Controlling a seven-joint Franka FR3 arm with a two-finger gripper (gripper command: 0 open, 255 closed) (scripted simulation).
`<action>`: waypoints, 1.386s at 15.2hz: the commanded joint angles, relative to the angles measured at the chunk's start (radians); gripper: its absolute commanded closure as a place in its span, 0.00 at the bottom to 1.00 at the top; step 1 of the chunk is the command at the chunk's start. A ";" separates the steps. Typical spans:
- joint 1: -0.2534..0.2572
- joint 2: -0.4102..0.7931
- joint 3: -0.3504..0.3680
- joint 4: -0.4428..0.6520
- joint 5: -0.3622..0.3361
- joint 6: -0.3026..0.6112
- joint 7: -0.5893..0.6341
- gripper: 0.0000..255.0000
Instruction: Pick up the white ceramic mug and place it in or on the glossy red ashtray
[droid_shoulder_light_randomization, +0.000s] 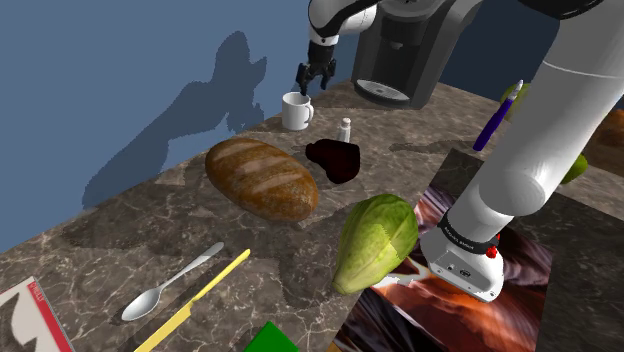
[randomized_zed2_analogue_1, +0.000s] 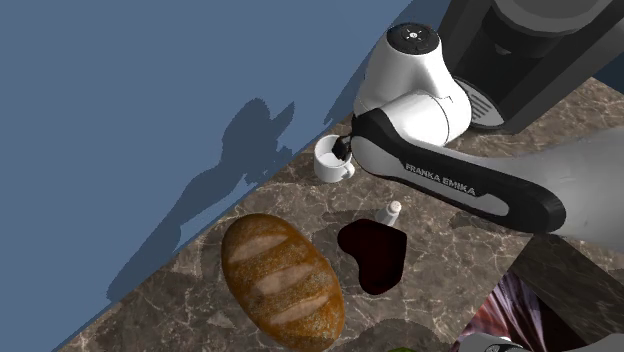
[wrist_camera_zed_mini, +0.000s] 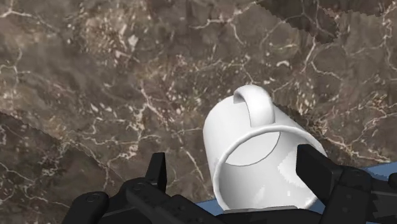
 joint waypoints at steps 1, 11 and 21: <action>-0.003 0.083 -0.001 0.069 0.001 0.014 -0.003 0.00; -0.007 0.187 0.001 0.087 0.010 0.101 -0.009 0.00; -0.007 0.187 0.001 0.087 0.010 0.101 -0.009 1.00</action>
